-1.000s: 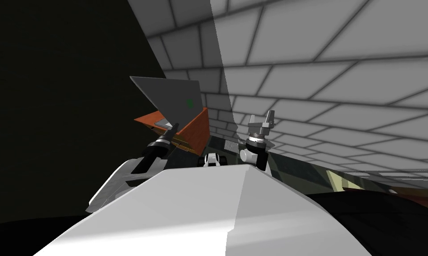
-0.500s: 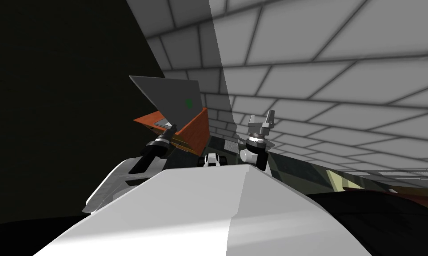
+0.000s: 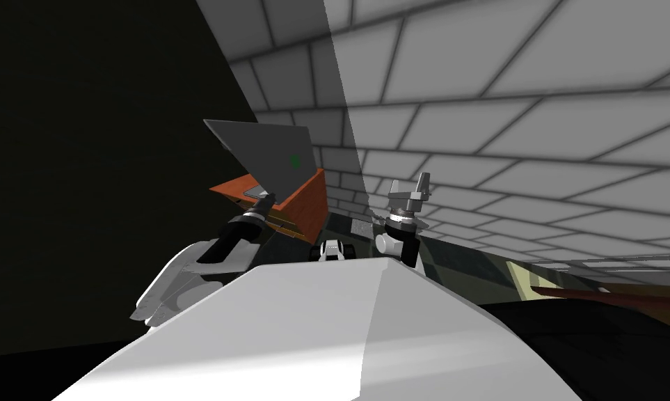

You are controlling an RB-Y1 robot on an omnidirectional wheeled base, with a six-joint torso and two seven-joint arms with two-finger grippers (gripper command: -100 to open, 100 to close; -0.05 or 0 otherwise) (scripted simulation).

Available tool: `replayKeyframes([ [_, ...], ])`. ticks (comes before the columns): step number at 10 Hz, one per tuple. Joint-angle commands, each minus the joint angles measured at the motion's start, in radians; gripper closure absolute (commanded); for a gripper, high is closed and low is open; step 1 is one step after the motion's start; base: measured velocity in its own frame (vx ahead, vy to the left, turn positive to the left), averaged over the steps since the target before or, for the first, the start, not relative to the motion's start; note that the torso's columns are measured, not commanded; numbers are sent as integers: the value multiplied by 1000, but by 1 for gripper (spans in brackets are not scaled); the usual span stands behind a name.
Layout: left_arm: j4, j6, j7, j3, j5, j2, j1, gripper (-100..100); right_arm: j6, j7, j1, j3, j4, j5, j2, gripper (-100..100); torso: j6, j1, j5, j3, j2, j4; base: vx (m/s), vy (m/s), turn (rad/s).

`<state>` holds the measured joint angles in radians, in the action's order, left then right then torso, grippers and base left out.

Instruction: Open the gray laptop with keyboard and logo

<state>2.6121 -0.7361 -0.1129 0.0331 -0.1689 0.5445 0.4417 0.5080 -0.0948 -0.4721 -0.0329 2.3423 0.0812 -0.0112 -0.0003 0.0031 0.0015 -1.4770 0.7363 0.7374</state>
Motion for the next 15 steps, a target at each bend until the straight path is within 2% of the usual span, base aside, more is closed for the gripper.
replayKeyframes([
  [1, -1, -67, 33, 14, 52, 12, -41, 100, 0, 0, 0, 0, 0, 0, 0, 0, 1, -1, -1, 0, 0, 1, -22, 25, -28],
  [2, 0, -102, 52, 23, 86, 20, -68, 100, 0, 0, 0, 0, 0, 0, 0, 0, 0, -1, 0, 0, 0, 0, -20, 21, -25],
  [3, 0, -109, 52, 23, 86, 20, -68, 100, 0, 0, 0, 0, 0, 0, 0, 0, 0, -2, -1, 0, 0, 0, -16, 17, -22],
  [5, 2, -175, 92, 41, 152, 36, -122, 100, 0, 0, 0, 0, 0, 0, 0, 0, 0, -1, -1, 0, 0, 0, -24, 25, -41],
  [6, 2, -192, 92, 41, 155, 36, -122, 100, 0, 0, 0, 0, 0, 0, 0, 0, 0, -2, -1, 1, 1, 1, -23, 24, -26],
  [7, 2, -228, 111, 50, 189, 44, -149, 100, 0, 0, 0, 0, 0, 0, 0, 0, -1, -2, -1, 1, 2, 1, -20, 19, -34],
  [8, 2, -233, 111, 50, 189, 44, -149, 100, 0, 0, 0, 0, 0, 0, 0, 0, -1, 0, 0, 1, 1, 0, -21, 14, -12],
  [9, 3, -273, 131, 59, 223, 52, -177, 100, 0, 0, 0, 0, 0, 0, 0, 0, -1, 0, 0, 0, 0, 0, -26, 20, -24],
  [10, 5, -249, 120, 56, 207, 49, -162, 100, 0, 0, 0, 0, 0, 0, 0, 0, 0, -1, -1, 0, 1, 0, -13, 13, -10],
  [11, -38, -252, 123, 61, 209, 51, -171, -100, 0, 0, 0, 0, 0, 0, 0, 0, 0, -3, -1, 1, 1, 0, -16, 8, 12],
  [15, -121, -238, 122, 76, 207, 57, -198, -100, 0, 0, 0, 0, 0, 0, 0, 0, 0, -3, -2, 1, 2, 1, -37, 15, 6],
])
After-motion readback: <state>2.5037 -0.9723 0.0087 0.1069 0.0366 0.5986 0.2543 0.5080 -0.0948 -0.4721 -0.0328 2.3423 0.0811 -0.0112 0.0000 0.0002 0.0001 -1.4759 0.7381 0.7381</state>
